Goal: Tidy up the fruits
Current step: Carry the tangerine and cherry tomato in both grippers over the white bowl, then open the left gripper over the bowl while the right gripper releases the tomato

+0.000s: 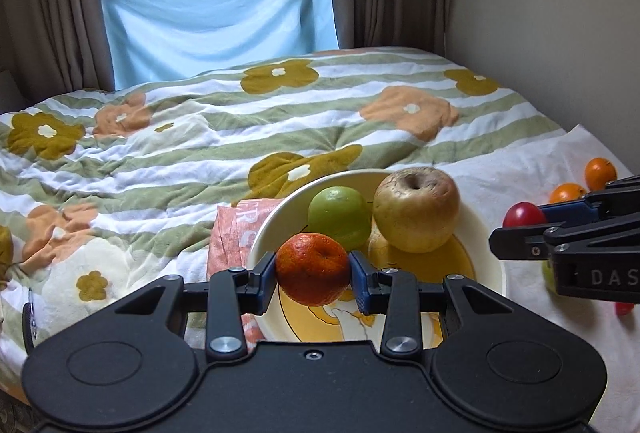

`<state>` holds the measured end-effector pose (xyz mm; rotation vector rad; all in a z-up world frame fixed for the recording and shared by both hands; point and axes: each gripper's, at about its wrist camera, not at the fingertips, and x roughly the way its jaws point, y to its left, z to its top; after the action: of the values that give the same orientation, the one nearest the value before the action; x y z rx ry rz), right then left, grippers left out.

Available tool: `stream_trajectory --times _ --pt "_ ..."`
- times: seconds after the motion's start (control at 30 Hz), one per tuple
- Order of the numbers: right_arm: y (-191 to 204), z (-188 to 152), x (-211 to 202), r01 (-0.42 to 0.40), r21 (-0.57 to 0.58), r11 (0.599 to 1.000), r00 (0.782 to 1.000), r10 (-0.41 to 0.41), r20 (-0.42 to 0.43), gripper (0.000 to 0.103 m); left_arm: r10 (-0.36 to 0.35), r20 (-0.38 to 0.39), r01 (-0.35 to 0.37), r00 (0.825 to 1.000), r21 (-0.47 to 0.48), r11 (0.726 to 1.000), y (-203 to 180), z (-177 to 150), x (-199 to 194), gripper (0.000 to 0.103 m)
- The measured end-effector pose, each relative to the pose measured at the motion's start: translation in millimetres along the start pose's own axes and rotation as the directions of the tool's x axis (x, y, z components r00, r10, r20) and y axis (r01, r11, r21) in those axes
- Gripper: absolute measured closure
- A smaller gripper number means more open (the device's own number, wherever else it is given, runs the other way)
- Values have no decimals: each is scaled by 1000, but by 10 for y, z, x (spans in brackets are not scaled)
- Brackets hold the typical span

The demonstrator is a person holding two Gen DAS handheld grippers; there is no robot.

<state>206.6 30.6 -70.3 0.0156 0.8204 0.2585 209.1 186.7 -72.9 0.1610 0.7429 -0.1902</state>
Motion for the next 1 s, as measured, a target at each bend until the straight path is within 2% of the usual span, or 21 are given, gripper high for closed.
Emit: stream_trajectory --times 0.17,0.37,0.43,0.47,0.5,0.6,0.77,1.0 --pt "-39 7 148 11 6 1000 1000 -11 -14 55 -15 -33 16 999 15 1000 12 -25 276 61" --pt "-87 6 240 19 16 1000 1000 -18 -25 55 -12 -60 15 998 38 999 -22 -67 404 60" --pt "-102 10 247 20 18 1000 999 -20 -26 55 -14 -62 17 998 51 999 -41 -68 397 36" --pt "-111 22 248 18 23 1000 1000 -18 -26 55 -15 -50 18 999 58 998 -48 -73 364 19" --pt "-122 31 242 16 29 999 1000 -16 -26 55 -17 -33 19 999 68 998 -62 -68 319 12" --pt "-142 57 206 11 34 999 1000 -10 -21 55 -7 -18 8 1000 87 996 -96 -58 204 12" --pt "-137 64 177 -8 7 1000 1000 8 -22 55 6 -9 -6 1000 55 998 -86 -76 31 8" --pt "-86 86 295 -40 -32 999 998 39 -43 55 22 -36 -22 999 3 1000 -53 -162 -141 8"
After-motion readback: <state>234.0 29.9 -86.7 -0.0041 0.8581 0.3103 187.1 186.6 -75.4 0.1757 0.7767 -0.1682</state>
